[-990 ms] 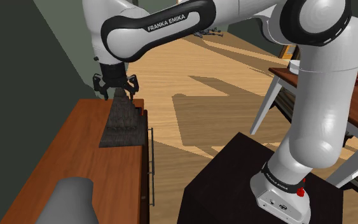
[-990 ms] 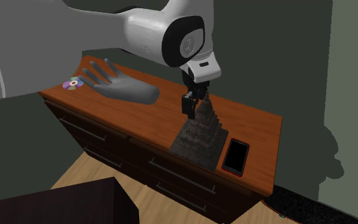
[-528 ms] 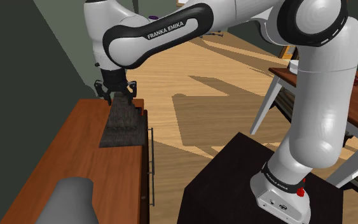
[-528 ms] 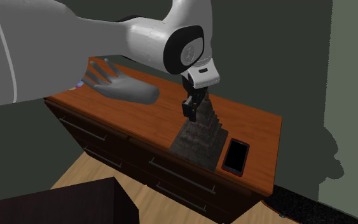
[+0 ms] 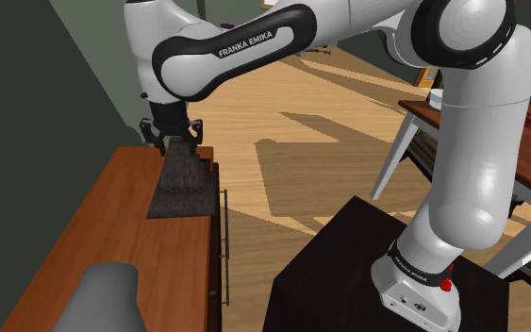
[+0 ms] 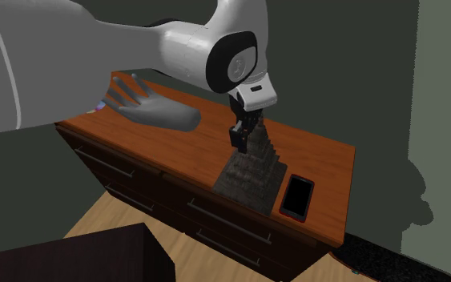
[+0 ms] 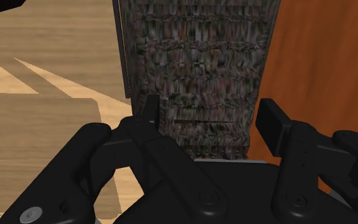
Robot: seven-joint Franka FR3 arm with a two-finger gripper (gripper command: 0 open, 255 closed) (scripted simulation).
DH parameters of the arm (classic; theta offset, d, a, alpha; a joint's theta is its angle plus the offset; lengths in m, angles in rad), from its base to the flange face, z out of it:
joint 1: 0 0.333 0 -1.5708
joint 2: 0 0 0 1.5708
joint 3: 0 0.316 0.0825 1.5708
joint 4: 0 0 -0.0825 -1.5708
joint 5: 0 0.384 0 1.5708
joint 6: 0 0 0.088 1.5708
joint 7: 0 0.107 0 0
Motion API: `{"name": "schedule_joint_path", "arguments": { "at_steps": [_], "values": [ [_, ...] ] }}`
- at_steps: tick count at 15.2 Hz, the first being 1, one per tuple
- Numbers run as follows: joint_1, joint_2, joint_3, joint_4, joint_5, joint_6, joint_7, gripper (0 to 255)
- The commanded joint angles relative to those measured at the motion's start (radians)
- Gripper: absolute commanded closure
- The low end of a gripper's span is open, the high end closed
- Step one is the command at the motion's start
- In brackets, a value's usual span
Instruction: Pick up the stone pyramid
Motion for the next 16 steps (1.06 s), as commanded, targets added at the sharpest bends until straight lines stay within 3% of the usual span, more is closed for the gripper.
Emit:
{"name": "schedule_joint_path", "arguments": {
  "at_steps": [1, 16],
  "values": [
    [-0.001, -0.006, 0.002, 0.013, 0.005, -0.016, -0.005, 255],
    [0.006, -0.035, 0.014, 0.151, 0.034, -0.175, -0.041, 255]
  ]
}}
